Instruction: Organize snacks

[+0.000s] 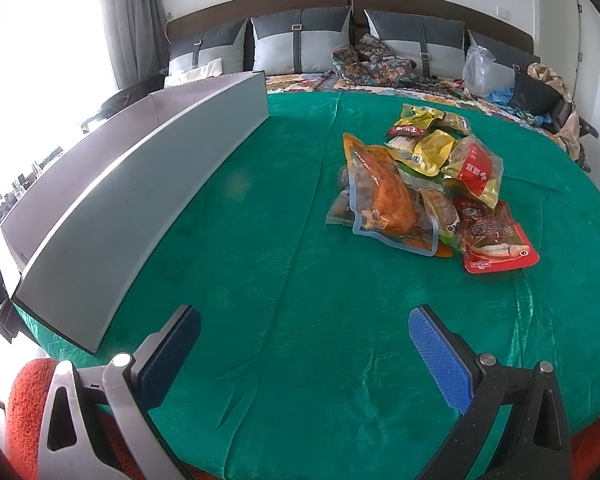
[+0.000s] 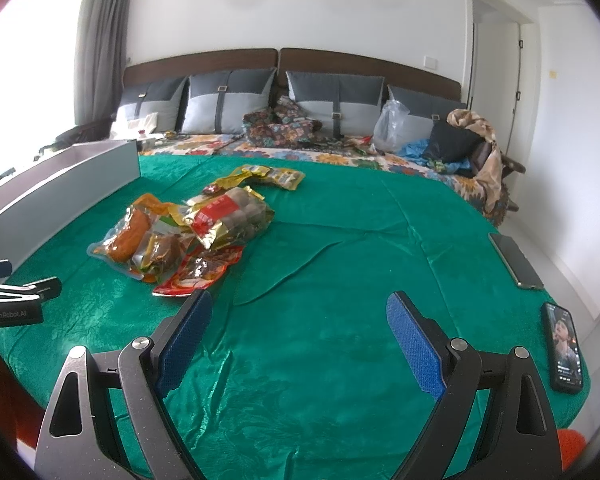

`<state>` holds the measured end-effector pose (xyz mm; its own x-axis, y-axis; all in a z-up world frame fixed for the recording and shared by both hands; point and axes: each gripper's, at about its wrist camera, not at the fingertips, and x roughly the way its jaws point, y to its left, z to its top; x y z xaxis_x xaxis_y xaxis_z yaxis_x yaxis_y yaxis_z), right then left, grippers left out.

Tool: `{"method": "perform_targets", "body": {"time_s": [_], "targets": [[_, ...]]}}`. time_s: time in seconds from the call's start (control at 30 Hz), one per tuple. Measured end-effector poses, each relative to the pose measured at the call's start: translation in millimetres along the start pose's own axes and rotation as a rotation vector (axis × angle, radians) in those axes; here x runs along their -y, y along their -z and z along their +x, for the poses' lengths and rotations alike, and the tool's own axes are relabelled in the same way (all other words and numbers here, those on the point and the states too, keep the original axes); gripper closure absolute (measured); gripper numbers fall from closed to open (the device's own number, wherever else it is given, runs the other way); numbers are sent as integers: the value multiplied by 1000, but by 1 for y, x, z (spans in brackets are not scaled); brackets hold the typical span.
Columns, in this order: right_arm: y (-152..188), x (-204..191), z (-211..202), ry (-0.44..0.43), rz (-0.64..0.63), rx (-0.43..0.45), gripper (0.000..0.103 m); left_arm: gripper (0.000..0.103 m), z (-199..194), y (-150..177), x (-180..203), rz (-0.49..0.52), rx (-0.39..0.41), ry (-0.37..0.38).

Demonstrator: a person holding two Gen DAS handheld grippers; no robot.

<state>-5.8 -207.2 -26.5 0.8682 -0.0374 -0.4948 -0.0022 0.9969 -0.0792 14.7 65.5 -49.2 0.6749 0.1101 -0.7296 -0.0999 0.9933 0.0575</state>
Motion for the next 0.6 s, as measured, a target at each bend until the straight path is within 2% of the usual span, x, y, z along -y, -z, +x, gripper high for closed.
{"method": "perform_targets", "body": {"time_s": [0.47,0.6], "targets": [[0,2,0,-1,2,-4,12,0,6,0,0,11,-9,-3],[2,6,6,0,17,-26,12,0,23,-2,0,23,-62,13]]}}
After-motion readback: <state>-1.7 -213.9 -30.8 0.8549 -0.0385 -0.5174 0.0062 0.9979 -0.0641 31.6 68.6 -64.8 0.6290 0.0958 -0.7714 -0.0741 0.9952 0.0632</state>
